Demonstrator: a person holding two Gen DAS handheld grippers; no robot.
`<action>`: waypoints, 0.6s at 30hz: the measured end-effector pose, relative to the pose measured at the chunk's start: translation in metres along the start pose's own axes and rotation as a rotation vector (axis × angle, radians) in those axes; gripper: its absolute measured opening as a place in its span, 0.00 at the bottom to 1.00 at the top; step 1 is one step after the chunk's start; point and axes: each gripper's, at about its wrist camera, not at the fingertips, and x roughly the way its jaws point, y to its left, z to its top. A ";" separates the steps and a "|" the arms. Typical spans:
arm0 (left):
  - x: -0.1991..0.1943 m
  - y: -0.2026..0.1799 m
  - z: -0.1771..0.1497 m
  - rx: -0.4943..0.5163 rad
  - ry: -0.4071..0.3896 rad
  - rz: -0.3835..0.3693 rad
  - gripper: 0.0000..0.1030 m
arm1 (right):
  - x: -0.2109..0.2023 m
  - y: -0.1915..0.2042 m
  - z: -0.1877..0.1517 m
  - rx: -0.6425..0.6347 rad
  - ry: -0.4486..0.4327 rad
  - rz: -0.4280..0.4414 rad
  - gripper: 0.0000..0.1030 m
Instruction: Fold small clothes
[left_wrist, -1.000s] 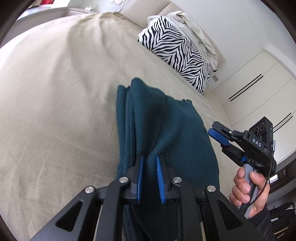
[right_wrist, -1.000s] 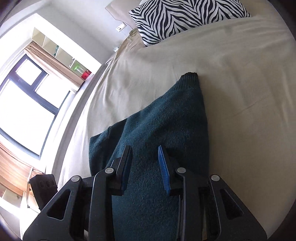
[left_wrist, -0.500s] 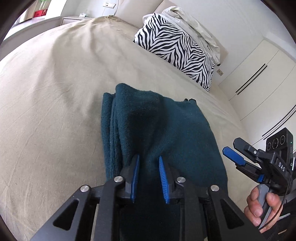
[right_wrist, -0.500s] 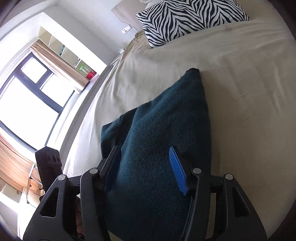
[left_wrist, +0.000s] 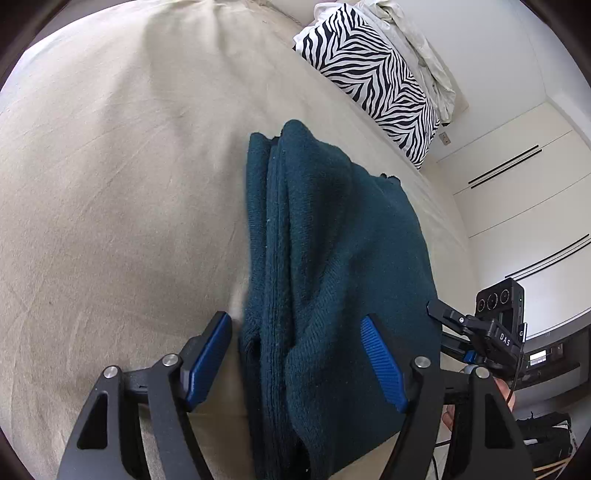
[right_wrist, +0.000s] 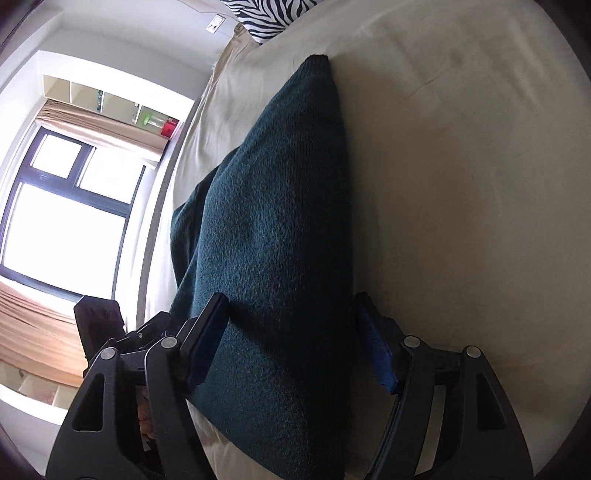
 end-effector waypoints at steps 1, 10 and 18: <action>0.002 0.000 0.002 -0.012 0.006 -0.004 0.71 | 0.003 0.004 0.000 -0.010 -0.009 0.003 0.67; 0.021 -0.017 0.010 0.028 0.036 0.088 0.34 | 0.025 0.028 0.002 -0.057 -0.004 -0.063 0.42; -0.012 -0.045 -0.014 0.081 0.019 0.053 0.28 | -0.010 0.051 -0.019 -0.091 -0.050 -0.032 0.35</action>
